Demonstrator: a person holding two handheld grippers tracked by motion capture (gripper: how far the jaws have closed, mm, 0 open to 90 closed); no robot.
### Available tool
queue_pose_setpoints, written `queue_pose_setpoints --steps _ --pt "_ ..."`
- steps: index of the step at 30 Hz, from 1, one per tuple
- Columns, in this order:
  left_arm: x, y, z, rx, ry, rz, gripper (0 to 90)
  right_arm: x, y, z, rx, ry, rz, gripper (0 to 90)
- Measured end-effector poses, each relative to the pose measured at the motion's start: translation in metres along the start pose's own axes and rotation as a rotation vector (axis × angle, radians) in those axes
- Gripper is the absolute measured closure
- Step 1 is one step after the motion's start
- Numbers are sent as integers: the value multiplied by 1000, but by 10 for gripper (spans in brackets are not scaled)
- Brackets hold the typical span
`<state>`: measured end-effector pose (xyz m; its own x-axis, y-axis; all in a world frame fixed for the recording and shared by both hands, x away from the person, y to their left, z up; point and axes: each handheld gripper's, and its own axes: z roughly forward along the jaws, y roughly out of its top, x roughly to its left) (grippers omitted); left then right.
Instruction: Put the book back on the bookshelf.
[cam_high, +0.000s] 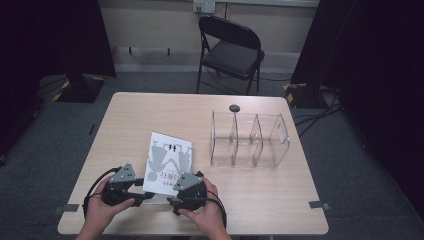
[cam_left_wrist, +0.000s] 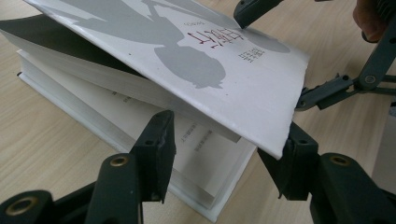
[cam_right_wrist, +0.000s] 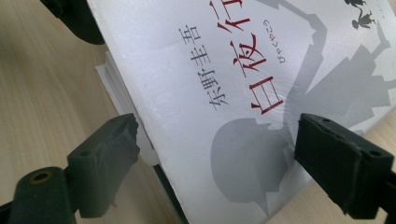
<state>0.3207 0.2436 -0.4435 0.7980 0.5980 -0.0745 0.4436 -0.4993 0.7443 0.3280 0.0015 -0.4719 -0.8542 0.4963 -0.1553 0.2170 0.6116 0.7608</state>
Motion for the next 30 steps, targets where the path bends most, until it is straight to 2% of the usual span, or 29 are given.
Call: queue_pose_setpoints --steps 3,6,11,16,20,23,27,30 --pt "1 1 0 1 1 17 465 1 1 3 -13 -20 22 104" --pt "1 1 0 1 0 14 465 2 1 5 -18 -31 30 103" --pt "0 2 0 1 1 11 464 7 4 8 -17 -75 41 98" --pt "0 2 0 5 1 12 464 12 5 11 -16 -121 33 96" --pt "0 2 -1 5 1 14 464 14 5 12 -13 -132 33 91" --pt "-1 3 -1 4 2 16 464 16 8 15 1 -158 29 88" --pt "-1 4 -1 6 2 20 463 17 9 19 -8 -182 26 85" --pt "0 4 0 14 6 21 462 18 9 21 -5 -195 8 84"
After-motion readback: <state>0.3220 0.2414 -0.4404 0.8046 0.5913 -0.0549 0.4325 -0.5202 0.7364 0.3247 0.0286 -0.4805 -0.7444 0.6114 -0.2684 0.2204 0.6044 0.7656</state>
